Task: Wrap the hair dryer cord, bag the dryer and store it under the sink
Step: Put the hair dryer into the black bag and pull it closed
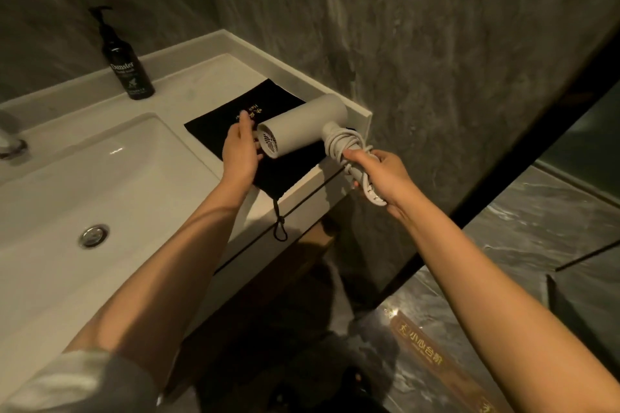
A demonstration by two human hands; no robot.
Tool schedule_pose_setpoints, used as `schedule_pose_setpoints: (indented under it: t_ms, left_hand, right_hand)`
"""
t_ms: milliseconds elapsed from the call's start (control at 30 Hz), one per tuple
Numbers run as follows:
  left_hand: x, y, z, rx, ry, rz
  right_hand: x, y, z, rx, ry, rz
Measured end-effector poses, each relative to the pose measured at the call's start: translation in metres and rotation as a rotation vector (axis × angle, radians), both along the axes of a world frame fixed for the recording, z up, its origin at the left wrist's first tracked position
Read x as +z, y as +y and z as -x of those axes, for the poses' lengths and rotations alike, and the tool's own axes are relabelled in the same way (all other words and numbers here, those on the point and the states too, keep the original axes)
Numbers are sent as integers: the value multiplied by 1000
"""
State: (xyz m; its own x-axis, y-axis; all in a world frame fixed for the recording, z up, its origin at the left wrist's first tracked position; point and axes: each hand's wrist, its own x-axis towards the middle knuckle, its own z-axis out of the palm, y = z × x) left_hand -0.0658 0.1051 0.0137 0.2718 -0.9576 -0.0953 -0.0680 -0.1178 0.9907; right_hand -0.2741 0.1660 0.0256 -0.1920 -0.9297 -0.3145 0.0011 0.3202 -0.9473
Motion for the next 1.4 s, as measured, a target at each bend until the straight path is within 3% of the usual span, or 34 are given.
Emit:
schedule_pose_setpoints:
  t_ms: [67,133,200,267,567,667,800,1000,1167,1400]
  left_hand:
    - [-19,7,5,19,-379,58]
    - [-40,12,12,-119,-698,47]
    - [-51,16,17,-232,-901,-4]
    - [-52,17,21,-229,-975,-33]
    - [-31,7,12,-315,-738,-184]
    - [-28,7,12,-216,-609,-151]
    - [-27,10,13,-80,-381,-107]
    - [-10,11,4,-33,-151,-51]
    - [-3,6,-8,-110,-150,-41]
    - [6,18,-24,-205,-187,-7]
  right_hand:
    - [-4,-1,15,-14,-5,2]
    - [-8,-2,30,-4,-16,-4]
    - [-9,-2,40,16,-20,-13]
    - [-11,-3,50,50,-11,-20]
    - [-13,3,69,184,-52,30]
    - [-11,6,67,202,-109,48]
    - [-16,7,65,286,-30,32]
    - [-20,13,53,451,12,-27]
    - [-20,13,40,592,87,-43]
    - [-28,-4,31,436,50,-71]
